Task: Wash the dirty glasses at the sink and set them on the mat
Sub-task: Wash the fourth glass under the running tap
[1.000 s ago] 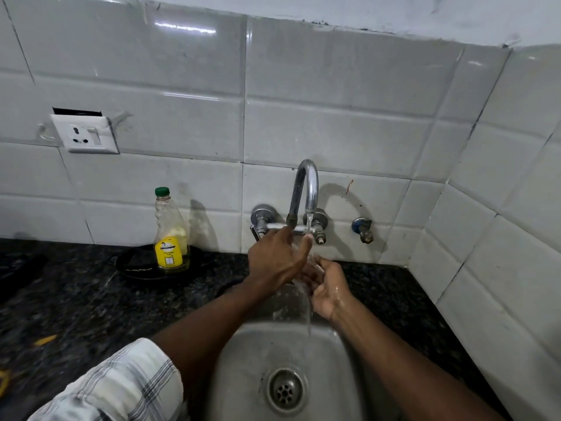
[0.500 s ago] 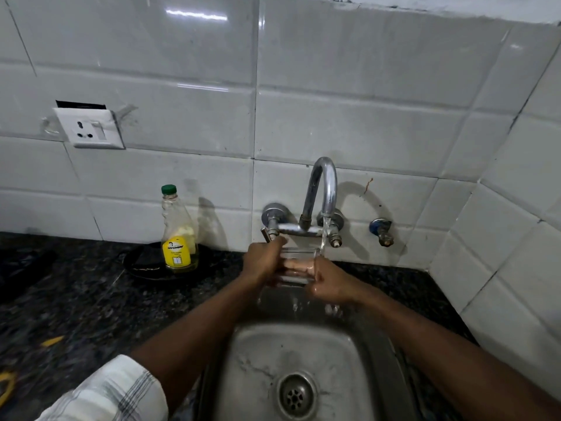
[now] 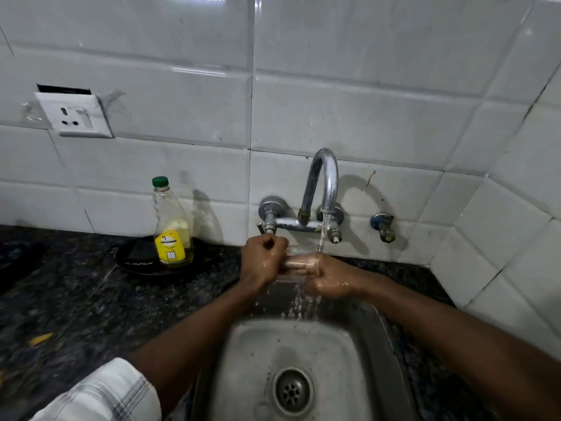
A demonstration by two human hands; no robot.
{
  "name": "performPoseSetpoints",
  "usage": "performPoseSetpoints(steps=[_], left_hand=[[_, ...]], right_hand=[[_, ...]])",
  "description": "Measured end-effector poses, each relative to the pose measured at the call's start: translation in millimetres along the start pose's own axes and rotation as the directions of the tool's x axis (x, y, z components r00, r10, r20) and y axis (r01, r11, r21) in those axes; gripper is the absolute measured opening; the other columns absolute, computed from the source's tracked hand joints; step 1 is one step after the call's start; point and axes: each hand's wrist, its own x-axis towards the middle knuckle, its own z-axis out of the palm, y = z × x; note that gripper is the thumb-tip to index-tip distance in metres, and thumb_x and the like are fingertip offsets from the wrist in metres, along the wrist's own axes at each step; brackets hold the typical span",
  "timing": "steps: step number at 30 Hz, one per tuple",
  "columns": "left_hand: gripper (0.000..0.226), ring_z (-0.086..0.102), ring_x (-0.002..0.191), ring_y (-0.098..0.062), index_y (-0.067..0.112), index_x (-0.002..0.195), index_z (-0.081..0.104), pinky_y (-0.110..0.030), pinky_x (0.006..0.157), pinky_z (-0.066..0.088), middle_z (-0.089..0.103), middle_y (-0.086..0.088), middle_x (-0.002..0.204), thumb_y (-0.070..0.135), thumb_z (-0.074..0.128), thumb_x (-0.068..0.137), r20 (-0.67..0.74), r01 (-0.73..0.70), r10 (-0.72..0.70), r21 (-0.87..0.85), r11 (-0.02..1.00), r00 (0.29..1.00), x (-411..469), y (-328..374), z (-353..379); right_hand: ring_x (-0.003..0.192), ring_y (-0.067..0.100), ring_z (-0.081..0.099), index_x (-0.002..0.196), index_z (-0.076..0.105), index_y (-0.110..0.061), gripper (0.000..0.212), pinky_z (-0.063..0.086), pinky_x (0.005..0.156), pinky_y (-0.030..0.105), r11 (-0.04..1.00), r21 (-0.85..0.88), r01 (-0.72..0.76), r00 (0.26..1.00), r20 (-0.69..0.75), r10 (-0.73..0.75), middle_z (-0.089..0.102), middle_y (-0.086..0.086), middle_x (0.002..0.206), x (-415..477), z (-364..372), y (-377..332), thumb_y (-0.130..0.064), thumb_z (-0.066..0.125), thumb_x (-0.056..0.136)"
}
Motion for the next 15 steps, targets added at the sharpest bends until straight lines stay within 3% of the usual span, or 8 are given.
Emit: performPoseSetpoints(steps=[2,4,6,8,9,11,13,15], left_hand=[[0.028,0.065,0.068,-0.028,0.006,0.090,0.065,-0.032,0.053,0.051,0.069,-0.009,0.073,0.031,0.052,0.092,0.225,0.414,-0.413,0.046,0.909,0.882,4.3,10.5,-4.3],[0.032,0.062,0.059,-0.024,0.005,0.093,0.063,-0.025,0.048,0.044,0.070,-0.008,0.070,0.035,0.053,0.092,0.276,0.492,-0.478,0.024,0.870,0.834,4.0,18.3,-7.0],[0.037,0.065,0.059,-0.023,0.003,0.093,0.067,-0.025,0.046,0.047,0.072,-0.013,0.079,0.040,0.058,0.093,0.100,0.226,-0.216,-0.096,0.969,0.971,2.8,10.9,-2.6],[0.030,0.068,0.064,-0.021,0.009,0.086,0.067,-0.029,0.053,0.054,0.071,-0.009,0.078,0.038,0.060,0.091,-0.075,-0.148,0.143,-0.074,0.986,0.987,-8.0,1.6,0.5],[0.028,0.067,0.064,-0.022,0.011,0.082,0.067,-0.029,0.055,0.054,0.071,-0.007,0.075,0.036,0.058,0.090,-0.092,-0.179,0.175,-0.045,0.983,0.980,-7.3,-2.0,2.5],[0.032,0.061,0.057,-0.025,0.007,0.082,0.066,-0.026,0.049,0.045,0.070,-0.010,0.074,0.034,0.051,0.093,0.035,0.107,-0.106,-0.013,0.994,0.994,0.6,-2.8,2.7],[0.036,0.053,0.048,-0.024,0.005,0.092,0.063,-0.023,0.043,0.036,0.071,-0.019,0.083,0.037,0.046,0.093,0.233,0.486,-0.487,0.065,0.872,0.842,3.0,2.7,-0.8],[0.042,0.053,0.044,-0.023,0.005,0.095,0.063,-0.024,0.041,0.039,0.071,-0.019,0.081,0.044,0.050,0.094,0.259,0.518,-0.505,0.019,0.855,0.824,0.8,2.4,-1.6]], right_hand=[[0.123,0.018,0.056,0.134,0.057,-0.016,0.052,0.046,0.107,0.034,0.928,-0.332,0.172,0.985,0.055,-0.163,0.058,0.005,0.135,-0.3,0.9,6.3,0.004,0.061,0.085],[0.122,0.015,0.056,0.135,0.057,-0.018,0.054,0.045,0.107,0.029,0.912,-0.378,0.158,0.987,0.037,-0.155,0.057,0.002,0.137,-3.1,6.2,10.6,0.004,0.061,0.085],[0.122,0.005,0.056,0.138,0.054,-0.024,0.066,0.049,0.103,0.032,0.992,-0.095,0.088,0.995,-0.044,-0.093,0.058,-0.005,0.136,0.3,12.2,11.8,0.011,0.058,0.082],[0.117,-0.002,0.059,0.139,0.052,-0.016,0.070,0.054,0.096,0.034,0.996,0.087,-0.002,0.998,-0.063,0.008,0.062,-0.007,0.130,-0.5,16.0,4.7,0.021,0.050,0.079],[0.109,-0.007,0.061,0.139,0.051,-0.011,0.068,0.057,0.087,0.028,0.997,0.072,0.000,0.999,-0.052,0.003,0.064,-0.007,0.123,-0.8,15.5,6.9,0.023,0.048,0.080],[0.097,-0.010,0.062,0.138,0.052,-0.009,0.056,0.055,0.078,0.017,0.993,-0.108,0.039,0.998,-0.047,-0.045,0.063,-0.009,0.115,-5.5,12.3,5.8,0.015,0.051,0.087],[0.112,0.004,0.059,0.134,0.055,-0.019,0.050,0.053,0.094,0.029,0.895,-0.425,0.132,0.986,-0.036,-0.163,0.061,-0.001,0.127,-6.2,10.2,16.1,0.004,0.057,0.089],[0.119,0.009,0.057,0.129,0.054,-0.034,0.059,0.051,0.100,0.035,0.929,-0.358,0.088,0.994,-0.027,-0.104,0.060,-0.005,0.131,-7.6,15.1,22.8,0.004,0.060,0.084]])
